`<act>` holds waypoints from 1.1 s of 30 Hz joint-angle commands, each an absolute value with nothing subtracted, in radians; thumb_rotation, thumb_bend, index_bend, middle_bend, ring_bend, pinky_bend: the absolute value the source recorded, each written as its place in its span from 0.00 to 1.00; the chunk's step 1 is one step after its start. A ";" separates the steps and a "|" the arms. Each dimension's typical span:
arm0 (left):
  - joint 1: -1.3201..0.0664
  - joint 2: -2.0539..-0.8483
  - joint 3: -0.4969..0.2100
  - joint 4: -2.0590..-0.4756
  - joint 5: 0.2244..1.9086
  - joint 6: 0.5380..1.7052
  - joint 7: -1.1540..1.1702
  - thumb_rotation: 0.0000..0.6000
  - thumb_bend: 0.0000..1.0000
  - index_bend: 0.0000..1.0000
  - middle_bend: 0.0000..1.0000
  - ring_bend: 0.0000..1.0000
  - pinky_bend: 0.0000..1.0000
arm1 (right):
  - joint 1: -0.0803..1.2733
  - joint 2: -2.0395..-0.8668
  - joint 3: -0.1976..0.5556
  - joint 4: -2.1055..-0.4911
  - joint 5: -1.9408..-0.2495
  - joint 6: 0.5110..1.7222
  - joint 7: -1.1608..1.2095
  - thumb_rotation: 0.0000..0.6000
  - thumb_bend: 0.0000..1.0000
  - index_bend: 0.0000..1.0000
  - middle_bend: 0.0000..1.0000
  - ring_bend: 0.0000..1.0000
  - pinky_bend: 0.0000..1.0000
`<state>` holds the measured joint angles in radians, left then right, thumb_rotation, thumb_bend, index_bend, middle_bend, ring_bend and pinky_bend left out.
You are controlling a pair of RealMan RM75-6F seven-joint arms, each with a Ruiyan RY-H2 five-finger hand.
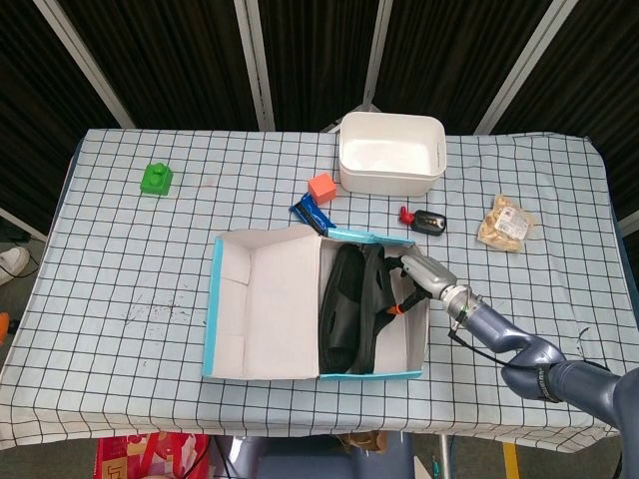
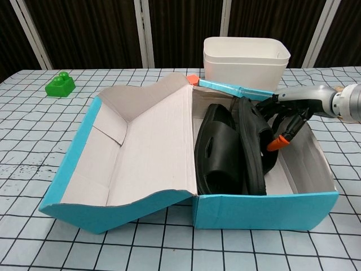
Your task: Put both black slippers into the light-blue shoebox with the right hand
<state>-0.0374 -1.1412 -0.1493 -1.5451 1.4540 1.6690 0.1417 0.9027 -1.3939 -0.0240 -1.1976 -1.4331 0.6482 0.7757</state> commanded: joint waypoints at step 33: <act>-0.043 -1.144 -0.144 -1.545 1.456 1.657 0.148 1.00 0.44 0.05 0.01 0.00 0.02 | 0.934 -1.251 0.069 -1.411 -1.280 0.456 0.534 1.00 0.19 0.04 0.09 0.05 0.18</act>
